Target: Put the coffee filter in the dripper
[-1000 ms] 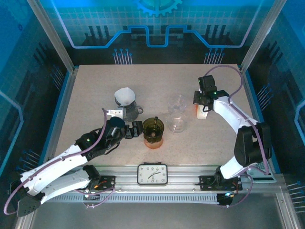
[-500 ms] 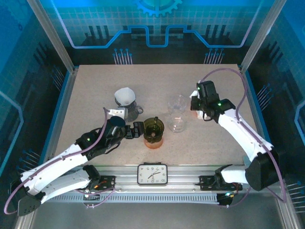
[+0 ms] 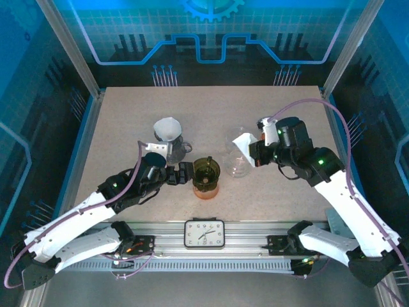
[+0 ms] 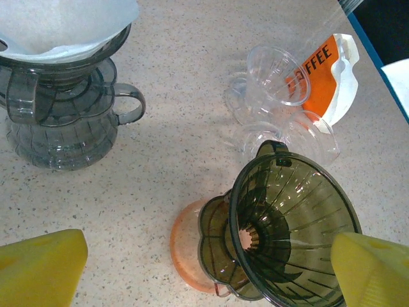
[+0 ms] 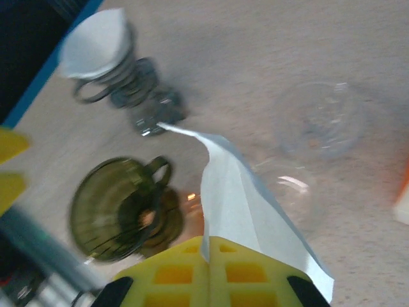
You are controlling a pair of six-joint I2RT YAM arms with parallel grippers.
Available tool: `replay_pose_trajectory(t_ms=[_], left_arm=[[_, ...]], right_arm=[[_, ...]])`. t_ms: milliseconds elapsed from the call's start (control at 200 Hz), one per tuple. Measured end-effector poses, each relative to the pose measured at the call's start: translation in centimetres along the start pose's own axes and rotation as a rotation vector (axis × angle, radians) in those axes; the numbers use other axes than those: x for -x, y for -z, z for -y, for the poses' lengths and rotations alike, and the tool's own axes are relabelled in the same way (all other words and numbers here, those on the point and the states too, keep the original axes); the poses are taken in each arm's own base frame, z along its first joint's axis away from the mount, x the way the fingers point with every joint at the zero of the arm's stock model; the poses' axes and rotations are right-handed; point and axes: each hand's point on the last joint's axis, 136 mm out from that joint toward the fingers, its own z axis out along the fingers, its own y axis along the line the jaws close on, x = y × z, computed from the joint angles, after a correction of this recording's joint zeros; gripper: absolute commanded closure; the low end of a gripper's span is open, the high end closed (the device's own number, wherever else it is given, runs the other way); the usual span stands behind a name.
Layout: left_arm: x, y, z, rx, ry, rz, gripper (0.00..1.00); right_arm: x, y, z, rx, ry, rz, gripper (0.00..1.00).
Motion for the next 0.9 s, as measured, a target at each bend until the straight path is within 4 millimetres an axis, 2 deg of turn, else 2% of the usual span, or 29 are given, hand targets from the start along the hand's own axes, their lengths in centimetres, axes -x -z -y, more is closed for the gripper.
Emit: replay_pose_trajectory(t_ms=[125, 265, 425, 901], left_arm=[[-0.1, 0.0, -0.1, 0.003, -0.001, -0.004, 0.01], [-0.3, 0.0, -0.2, 0.009, -0.002, -0.011, 0.01], [-0.3, 0.1, -0.3, 0.011, -0.003, -0.016, 0.01], [0.8, 2.4, -0.3, -0.01, 0.006, 0.007, 0.01]], right_arm=[[-1.2, 0.5, -3.7, 0.094, 0.075, -0.087, 1.0], [-2.6, 0.0, -6.0, 0.13, 0.129, -0.187, 1.0], [-3.2, -1.5, -7.3, 0.118, 0.17, -0.296, 1.0], [-2.8, -6.5, -9.5, 0.023, 0.296, -0.525, 1.0]])
